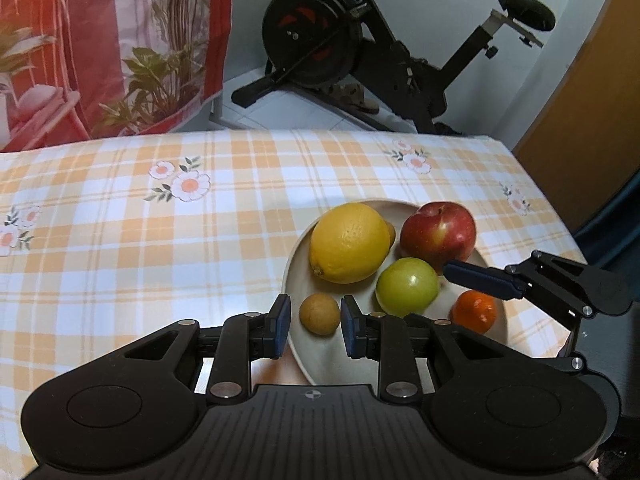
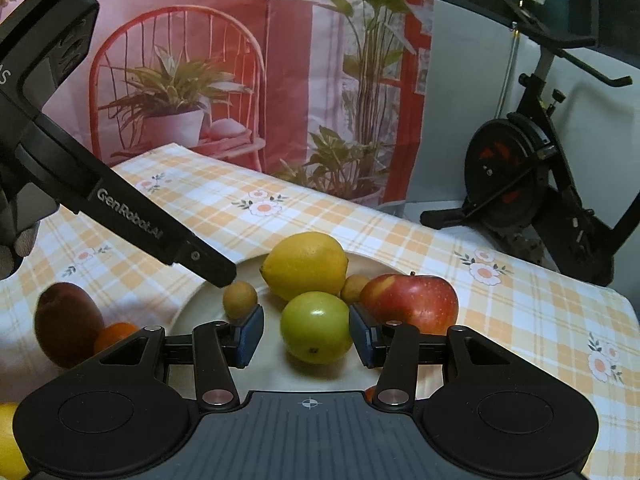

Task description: Organize fruits

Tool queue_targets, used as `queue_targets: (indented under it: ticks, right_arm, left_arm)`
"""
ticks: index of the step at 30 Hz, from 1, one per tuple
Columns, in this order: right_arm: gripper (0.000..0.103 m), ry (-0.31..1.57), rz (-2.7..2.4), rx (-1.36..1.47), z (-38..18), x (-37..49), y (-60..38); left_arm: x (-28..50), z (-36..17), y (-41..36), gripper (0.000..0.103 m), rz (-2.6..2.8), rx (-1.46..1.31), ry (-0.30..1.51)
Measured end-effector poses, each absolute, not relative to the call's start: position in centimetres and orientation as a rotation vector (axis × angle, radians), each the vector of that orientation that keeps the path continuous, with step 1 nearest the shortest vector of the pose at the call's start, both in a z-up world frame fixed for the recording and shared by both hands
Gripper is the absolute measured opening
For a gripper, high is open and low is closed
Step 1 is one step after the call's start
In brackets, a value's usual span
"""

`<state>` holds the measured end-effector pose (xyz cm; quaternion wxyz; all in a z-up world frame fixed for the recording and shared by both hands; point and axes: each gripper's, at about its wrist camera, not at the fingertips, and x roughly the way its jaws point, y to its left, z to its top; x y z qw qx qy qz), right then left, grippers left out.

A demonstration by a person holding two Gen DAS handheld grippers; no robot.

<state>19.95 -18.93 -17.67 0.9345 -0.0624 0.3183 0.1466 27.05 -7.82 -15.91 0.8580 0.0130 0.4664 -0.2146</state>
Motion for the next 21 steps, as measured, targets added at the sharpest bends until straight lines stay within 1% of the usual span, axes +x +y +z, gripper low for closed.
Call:
queue_targets:
  ticks: [10,21]
  right_arm:
    - [0.044,0.628,0.288,-0.043,-15.7,16.1,-18.6]
    - [0.044,0.659,0.291,0.048,-16.3,11.3,-16.4]
  left_arm:
    - [23.5,-13.4,-3.9,0.029,-0.421,-0.001,0.93]
    - [18.3,-12.4,0.5,0.029,-0.368,-0.045,0.859]
